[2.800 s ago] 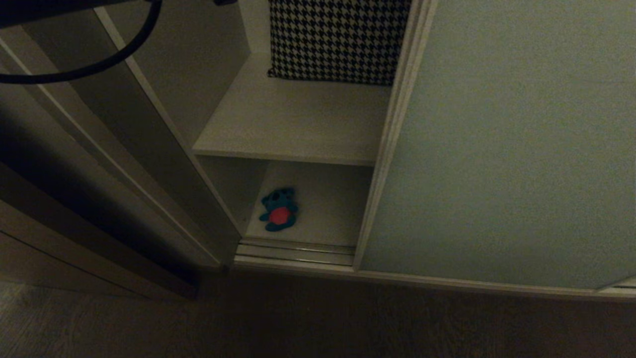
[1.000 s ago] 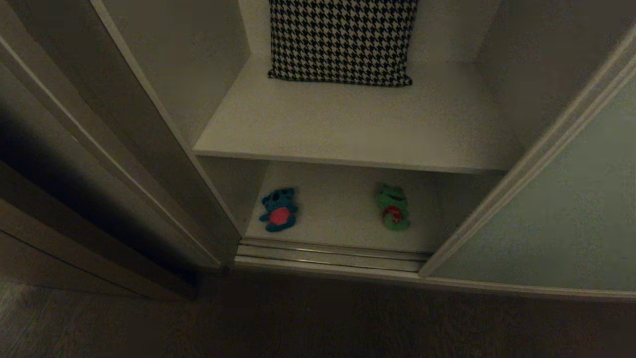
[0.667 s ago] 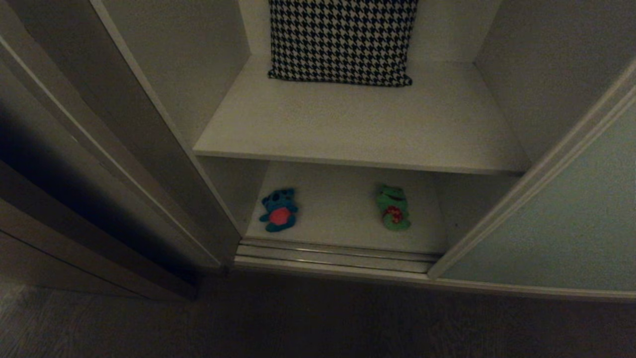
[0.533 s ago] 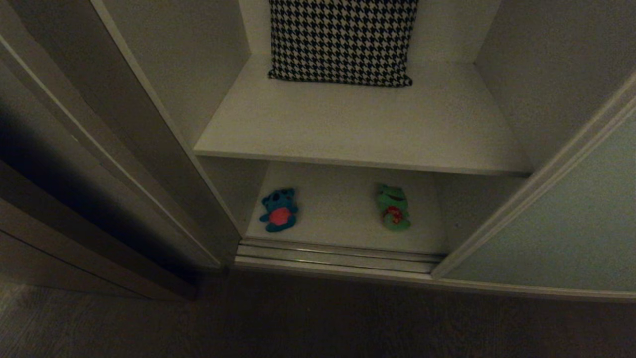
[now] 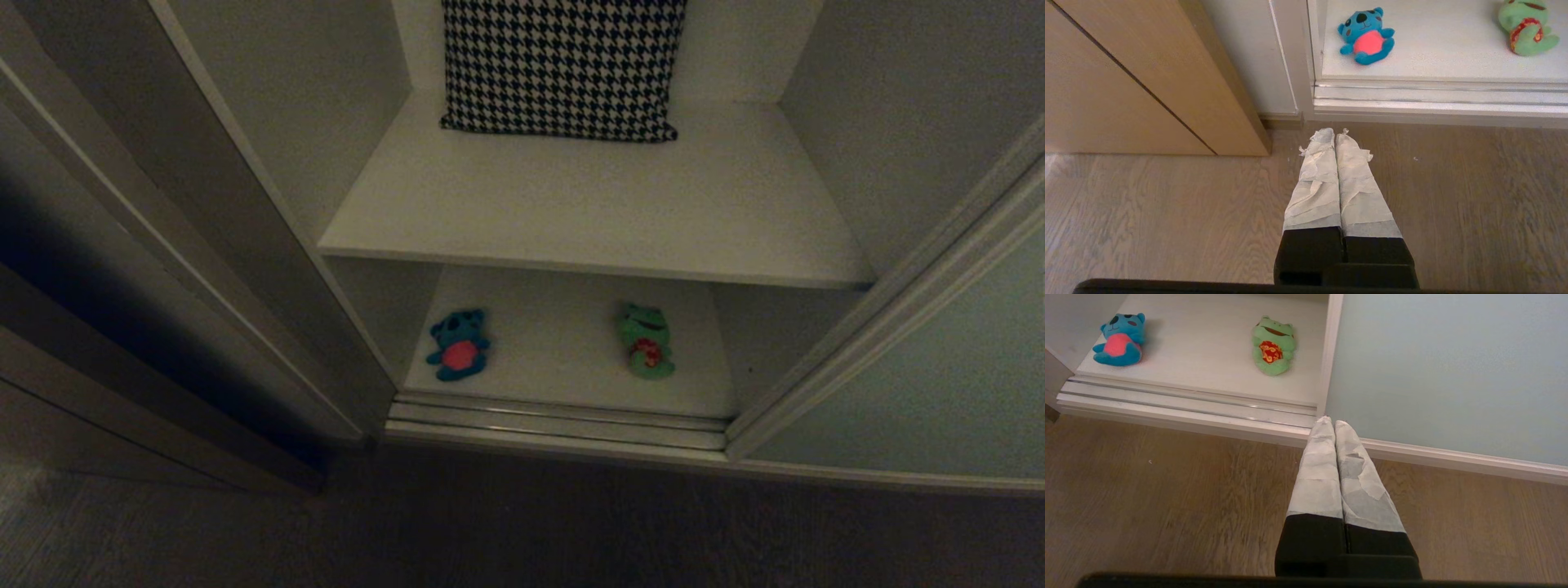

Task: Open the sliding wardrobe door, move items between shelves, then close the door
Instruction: Open the door

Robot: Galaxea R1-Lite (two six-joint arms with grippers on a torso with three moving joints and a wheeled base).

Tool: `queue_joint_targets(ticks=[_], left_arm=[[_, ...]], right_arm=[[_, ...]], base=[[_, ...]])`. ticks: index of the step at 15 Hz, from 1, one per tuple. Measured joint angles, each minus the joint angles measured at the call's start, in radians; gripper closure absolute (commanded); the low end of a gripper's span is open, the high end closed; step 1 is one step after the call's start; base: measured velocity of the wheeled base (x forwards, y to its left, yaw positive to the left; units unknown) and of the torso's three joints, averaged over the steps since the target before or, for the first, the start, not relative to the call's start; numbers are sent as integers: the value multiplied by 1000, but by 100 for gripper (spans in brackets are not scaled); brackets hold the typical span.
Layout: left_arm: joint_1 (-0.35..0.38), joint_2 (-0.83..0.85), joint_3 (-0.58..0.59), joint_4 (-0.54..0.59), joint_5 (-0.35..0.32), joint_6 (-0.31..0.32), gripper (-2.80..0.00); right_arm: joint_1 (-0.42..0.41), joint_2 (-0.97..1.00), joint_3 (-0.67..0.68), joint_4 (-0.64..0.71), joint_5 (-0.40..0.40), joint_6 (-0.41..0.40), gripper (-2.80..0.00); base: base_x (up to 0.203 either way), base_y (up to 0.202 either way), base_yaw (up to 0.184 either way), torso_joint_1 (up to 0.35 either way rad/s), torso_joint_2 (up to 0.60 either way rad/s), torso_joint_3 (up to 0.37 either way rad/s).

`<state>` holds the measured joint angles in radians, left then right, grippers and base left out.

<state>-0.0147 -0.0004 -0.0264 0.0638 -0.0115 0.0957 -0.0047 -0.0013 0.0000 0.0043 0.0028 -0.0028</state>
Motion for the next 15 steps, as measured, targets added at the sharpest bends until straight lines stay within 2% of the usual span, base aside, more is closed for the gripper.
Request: queue_joint_targets(ticks=[11, 15], left_arm=[[0, 0, 1, -2, 3, -32, 0], [0, 0, 1, -1, 4, -48, 0]], right_arm=[[0, 0, 0, 0, 0, 0, 0], [0, 0, 0, 0, 0, 0, 0]], base=[[0, 0, 0, 0, 0, 0], [0, 0, 0, 3, 3, -126]])
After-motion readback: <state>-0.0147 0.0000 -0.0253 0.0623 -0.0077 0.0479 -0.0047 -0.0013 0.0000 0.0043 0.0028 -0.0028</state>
